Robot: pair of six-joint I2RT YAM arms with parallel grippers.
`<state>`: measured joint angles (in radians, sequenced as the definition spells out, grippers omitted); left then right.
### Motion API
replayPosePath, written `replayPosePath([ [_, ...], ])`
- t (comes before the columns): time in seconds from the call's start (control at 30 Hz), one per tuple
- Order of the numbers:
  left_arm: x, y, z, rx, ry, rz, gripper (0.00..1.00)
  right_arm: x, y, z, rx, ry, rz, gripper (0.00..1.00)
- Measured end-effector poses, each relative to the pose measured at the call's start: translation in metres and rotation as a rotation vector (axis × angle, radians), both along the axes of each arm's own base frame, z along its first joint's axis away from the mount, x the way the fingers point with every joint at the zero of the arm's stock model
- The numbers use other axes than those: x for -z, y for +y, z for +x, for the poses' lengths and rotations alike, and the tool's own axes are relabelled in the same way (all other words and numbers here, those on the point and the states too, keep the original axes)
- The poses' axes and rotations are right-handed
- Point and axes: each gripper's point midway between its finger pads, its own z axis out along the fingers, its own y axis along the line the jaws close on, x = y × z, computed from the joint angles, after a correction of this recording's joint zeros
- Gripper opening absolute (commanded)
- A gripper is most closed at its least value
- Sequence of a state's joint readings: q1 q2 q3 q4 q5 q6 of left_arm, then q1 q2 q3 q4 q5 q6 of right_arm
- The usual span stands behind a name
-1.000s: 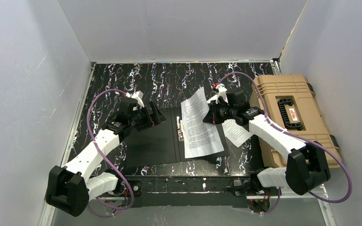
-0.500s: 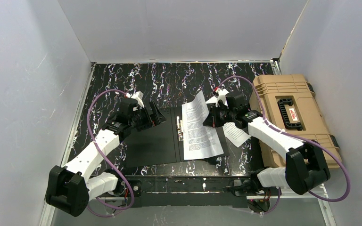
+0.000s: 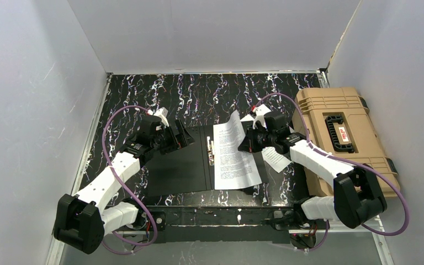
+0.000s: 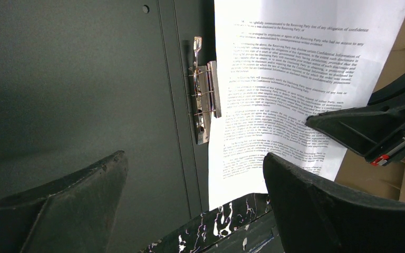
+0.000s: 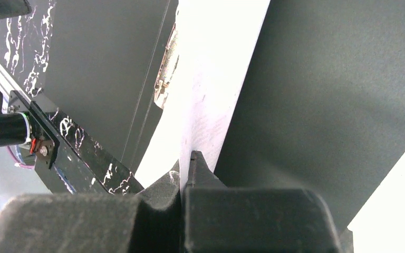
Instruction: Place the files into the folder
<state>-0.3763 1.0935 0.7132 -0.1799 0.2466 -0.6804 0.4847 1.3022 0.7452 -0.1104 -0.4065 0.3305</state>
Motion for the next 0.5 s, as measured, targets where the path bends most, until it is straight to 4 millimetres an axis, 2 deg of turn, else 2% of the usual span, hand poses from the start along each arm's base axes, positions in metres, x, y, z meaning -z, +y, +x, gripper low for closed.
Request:
replayPosePath([
  [0.17,0.0000,0.0000,0.0000,0.000,0.000,0.000,0.98,0.0072,-0.0019,-0.0042,0.005,0.018,-0.004,0.01],
  [0.5,0.0000,0.0000,0.0000,0.000,0.000,0.000,0.98,0.0058,-0.0026,-0.0041,0.018,0.000,0.010,0.01],
])
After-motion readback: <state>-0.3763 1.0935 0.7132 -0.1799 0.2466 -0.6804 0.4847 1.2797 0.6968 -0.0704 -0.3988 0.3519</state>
